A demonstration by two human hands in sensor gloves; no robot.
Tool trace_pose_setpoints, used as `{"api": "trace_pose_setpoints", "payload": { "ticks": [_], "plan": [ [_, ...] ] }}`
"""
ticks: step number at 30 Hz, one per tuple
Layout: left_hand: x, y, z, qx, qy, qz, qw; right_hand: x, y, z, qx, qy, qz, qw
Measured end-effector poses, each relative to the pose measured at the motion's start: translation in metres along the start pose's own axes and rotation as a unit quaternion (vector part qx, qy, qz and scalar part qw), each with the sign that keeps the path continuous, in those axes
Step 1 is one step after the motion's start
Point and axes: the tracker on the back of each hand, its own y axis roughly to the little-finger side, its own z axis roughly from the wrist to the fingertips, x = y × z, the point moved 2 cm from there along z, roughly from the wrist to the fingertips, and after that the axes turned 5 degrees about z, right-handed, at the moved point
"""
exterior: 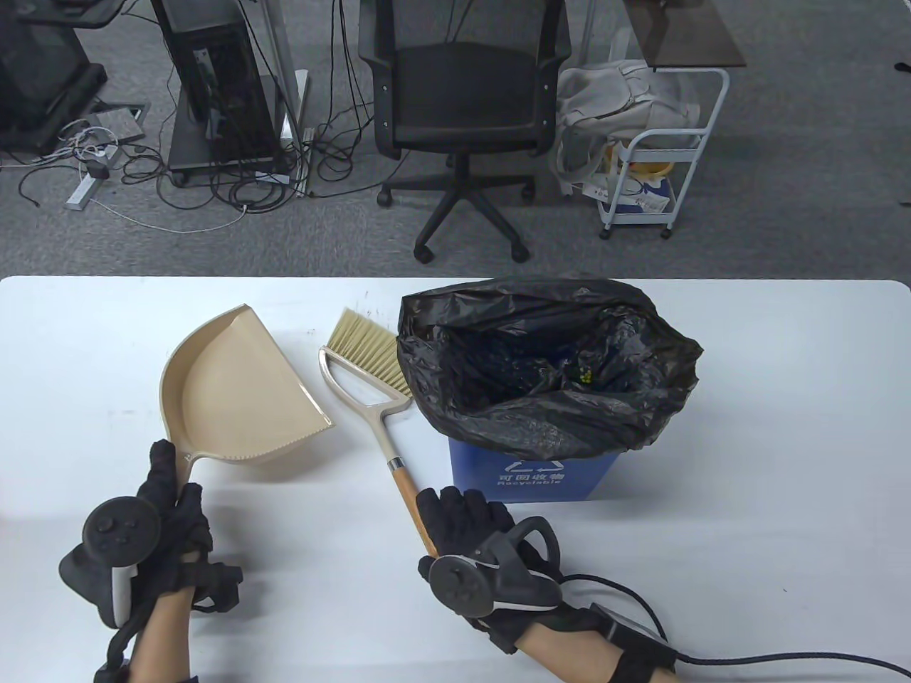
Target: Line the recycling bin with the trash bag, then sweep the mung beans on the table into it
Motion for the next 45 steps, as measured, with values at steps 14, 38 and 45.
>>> {"api": "trace_pose_setpoints", "payload": {
  "ticks": [14, 38, 45],
  "plan": [
    [0.006, -0.004, -0.001, 0.000, 0.001, 0.026, 1.000, 0.029, 0.054, -0.061, -0.036, 0.044, 0.017, 0.998],
    [0.026, -0.008, -0.004, -0.046, -0.012, 0.127, 0.991, 0.029, 0.090, -0.095, -0.064, 0.078, 0.052, 0.994],
    [0.029, -0.005, -0.002, -0.058, -0.012, 0.141, 0.988, 0.027, 0.089, -0.095, -0.064, 0.074, 0.057, 0.994]
  ]
}}
